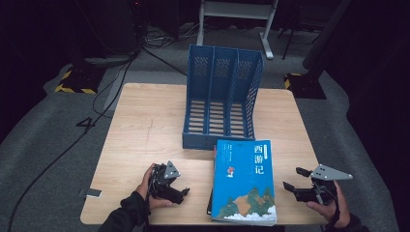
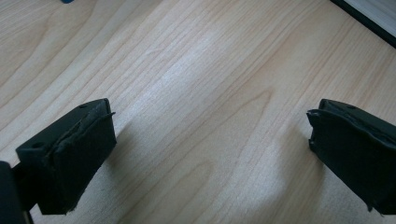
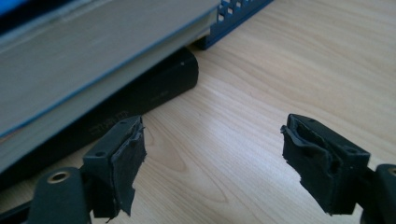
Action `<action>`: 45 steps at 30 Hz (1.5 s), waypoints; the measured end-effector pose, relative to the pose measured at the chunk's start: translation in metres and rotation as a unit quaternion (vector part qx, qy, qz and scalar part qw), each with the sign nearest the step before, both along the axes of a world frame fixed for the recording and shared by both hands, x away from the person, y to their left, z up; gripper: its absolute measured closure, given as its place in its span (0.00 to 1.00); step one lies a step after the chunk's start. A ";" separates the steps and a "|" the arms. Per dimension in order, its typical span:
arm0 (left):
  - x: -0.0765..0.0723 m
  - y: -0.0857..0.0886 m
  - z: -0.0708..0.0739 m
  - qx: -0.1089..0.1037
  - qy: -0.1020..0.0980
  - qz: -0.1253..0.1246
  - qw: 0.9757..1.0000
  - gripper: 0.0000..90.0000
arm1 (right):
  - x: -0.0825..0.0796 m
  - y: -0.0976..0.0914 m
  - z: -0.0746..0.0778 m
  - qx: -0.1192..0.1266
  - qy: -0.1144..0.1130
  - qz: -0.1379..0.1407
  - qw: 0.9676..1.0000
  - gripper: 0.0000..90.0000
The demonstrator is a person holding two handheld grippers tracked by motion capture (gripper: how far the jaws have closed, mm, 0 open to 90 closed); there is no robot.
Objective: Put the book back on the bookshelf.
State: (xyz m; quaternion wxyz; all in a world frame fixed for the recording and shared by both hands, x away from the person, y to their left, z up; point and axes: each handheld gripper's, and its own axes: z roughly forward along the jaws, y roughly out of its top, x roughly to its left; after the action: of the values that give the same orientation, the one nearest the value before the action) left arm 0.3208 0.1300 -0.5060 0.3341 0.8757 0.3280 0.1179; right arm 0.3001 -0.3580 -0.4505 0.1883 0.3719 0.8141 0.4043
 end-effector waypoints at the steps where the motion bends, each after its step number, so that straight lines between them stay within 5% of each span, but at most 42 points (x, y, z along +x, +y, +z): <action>1: 0.000 0.000 0.000 0.000 0.000 0.000 1.000 0.00 | 0.000 0.002 0.003 -0.003 -0.002 0.002 1.000 0.25; 13: 0.004 -0.006 0.000 0.000 0.001 -0.012 1.000 0.01 | -0.004 0.016 0.030 -0.005 -0.007 0.006 1.000 0.26; 30: 0.006 -0.009 0.000 0.000 0.000 -0.013 1.000 0.01 | -0.012 0.050 0.053 0.001 -0.028 0.060 0.998 0.25; 39: 0.008 -0.011 0.000 -0.001 0.000 -0.021 1.000 0.01 | -0.012 0.063 0.044 0.001 0.009 0.096 0.995 0.23; 43: 0.009 -0.015 0.000 0.001 0.000 -0.023 1.000 0.01 | -0.008 0.066 0.037 0.021 0.057 0.118 0.991 0.17; 45: 0.010 -0.015 0.000 0.001 0.000 -0.025 1.000 0.01 | -0.007 0.066 0.036 0.024 0.062 0.122 0.990 0.17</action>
State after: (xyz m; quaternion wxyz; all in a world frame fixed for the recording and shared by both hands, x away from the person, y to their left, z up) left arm 0.3305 0.1148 -0.5056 0.3356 0.8841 0.3061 0.1100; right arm 0.2931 -0.2920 -0.4141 0.0774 0.2986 0.8537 0.4197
